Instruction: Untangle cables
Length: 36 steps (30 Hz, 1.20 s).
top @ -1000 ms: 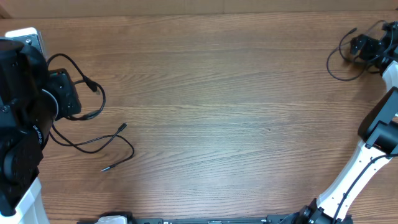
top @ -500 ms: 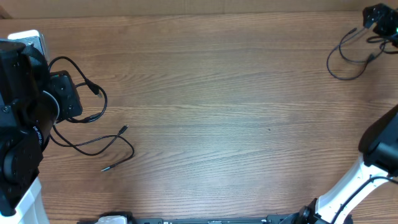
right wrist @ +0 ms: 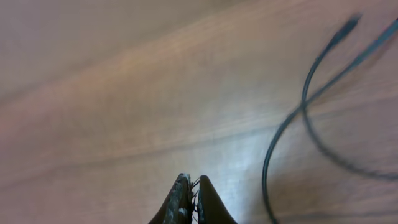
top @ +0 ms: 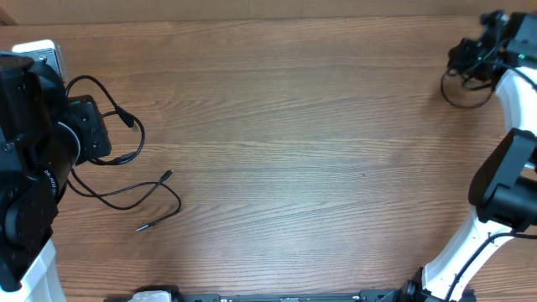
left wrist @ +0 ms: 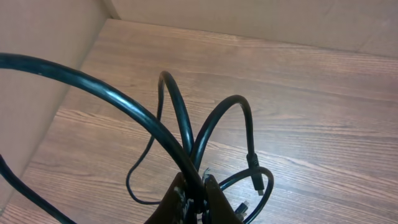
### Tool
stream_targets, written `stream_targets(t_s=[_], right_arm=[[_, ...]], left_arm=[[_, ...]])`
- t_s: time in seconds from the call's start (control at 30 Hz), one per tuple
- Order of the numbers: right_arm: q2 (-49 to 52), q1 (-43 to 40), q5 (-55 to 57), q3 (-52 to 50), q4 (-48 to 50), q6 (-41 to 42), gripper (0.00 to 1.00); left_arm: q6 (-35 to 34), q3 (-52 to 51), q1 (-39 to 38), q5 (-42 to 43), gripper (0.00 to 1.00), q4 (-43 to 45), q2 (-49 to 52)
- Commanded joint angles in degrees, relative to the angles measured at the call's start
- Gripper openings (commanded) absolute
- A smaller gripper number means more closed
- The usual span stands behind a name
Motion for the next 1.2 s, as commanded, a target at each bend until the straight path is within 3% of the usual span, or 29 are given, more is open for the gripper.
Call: stream_targets(t_s=[0.0,0.2,0.57,1.17], right_arm=[[0.8,1.0,0.5,-4.6,-0.1,-5.5,0.04],[0.8,0.9,1.3,-9.9,-3.5,-10.8,0.04],[0.8,-0.5,5.7,-11.0,-6.8,-10.7,0.04],[6.1,-0.7,14.1,-15.6,6.9,-6.1,0.04]], left_arm=[[1.3,0.0,0.1,0.5,0.04,0.4,-0.3],[1.3,0.0,0.1,0.5,0.04,0.4,-0.3],[1.5,0.0,0.1,0.8,0.04,0.4,-0.3],[1.5,0.0,0.1,0.9,0.04,0.4,-0.3]])
